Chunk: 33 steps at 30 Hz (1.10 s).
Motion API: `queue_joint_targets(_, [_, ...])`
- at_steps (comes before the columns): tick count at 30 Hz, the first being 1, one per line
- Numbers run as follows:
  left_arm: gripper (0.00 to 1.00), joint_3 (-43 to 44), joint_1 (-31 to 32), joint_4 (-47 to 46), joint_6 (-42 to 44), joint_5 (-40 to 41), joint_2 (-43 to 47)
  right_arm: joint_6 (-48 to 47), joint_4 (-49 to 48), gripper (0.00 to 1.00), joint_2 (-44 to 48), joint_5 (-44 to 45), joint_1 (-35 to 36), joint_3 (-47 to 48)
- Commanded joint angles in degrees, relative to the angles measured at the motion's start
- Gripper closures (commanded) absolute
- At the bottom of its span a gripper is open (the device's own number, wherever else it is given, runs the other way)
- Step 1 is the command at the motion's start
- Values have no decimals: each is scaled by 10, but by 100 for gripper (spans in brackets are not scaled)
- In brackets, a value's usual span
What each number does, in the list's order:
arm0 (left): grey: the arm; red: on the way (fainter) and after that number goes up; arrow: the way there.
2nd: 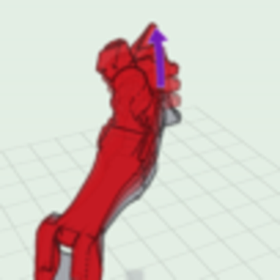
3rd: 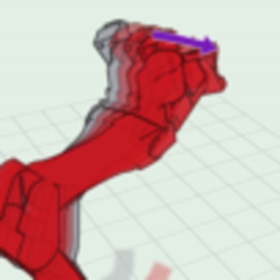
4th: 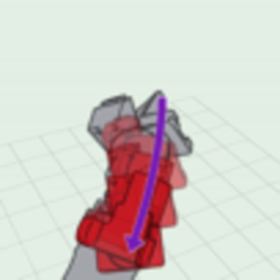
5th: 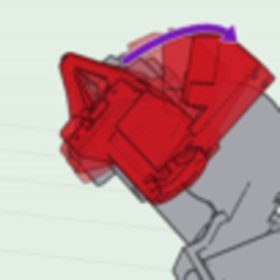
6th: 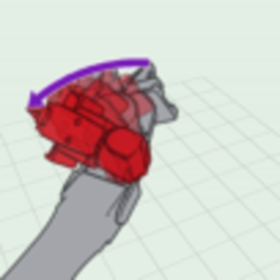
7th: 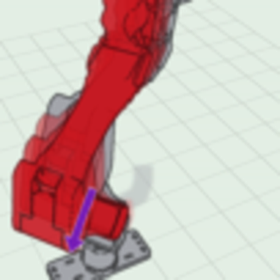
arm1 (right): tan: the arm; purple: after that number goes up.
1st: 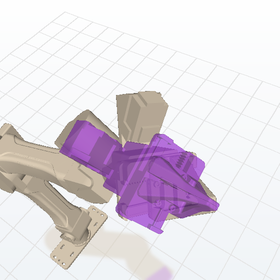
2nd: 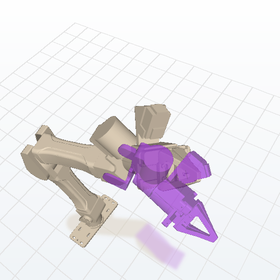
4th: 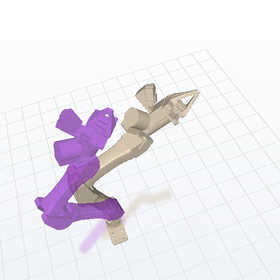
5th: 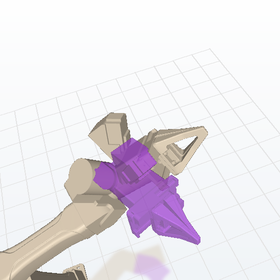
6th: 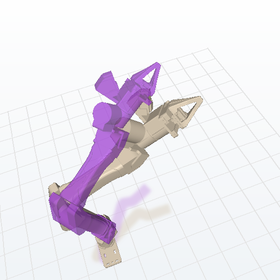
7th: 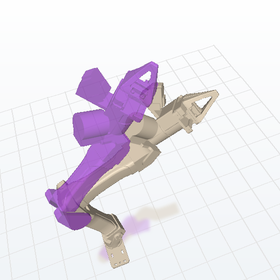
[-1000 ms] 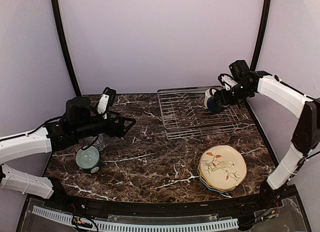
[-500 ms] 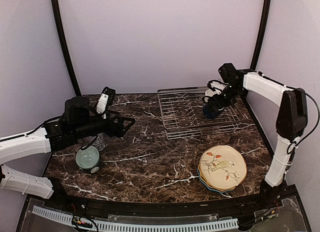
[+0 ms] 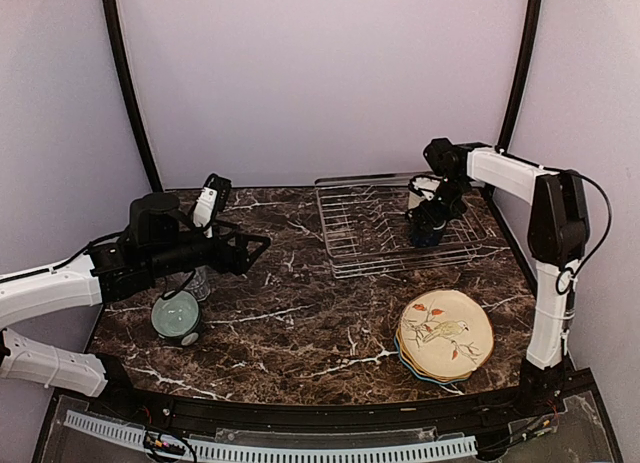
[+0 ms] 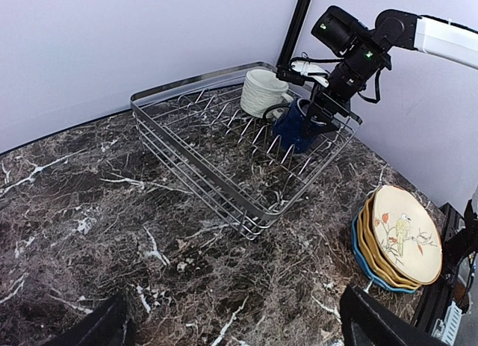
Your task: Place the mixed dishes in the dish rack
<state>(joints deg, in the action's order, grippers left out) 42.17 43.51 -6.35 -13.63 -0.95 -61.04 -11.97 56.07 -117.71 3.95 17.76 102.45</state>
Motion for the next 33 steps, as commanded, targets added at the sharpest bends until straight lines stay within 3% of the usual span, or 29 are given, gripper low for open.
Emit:
queue_joint_targets(1, [6,-11,-2,6,8,3,3,-8,16,91,-19,37,-6,32])
queue_joint_targets(27, [6,-1,-2,17,13,27,-12,0,46,58,-86,36,-69,88])
queue_joint_targets(33, [6,15,-2,58,25,59,-8,11,32,42,-78,28,-74,71])
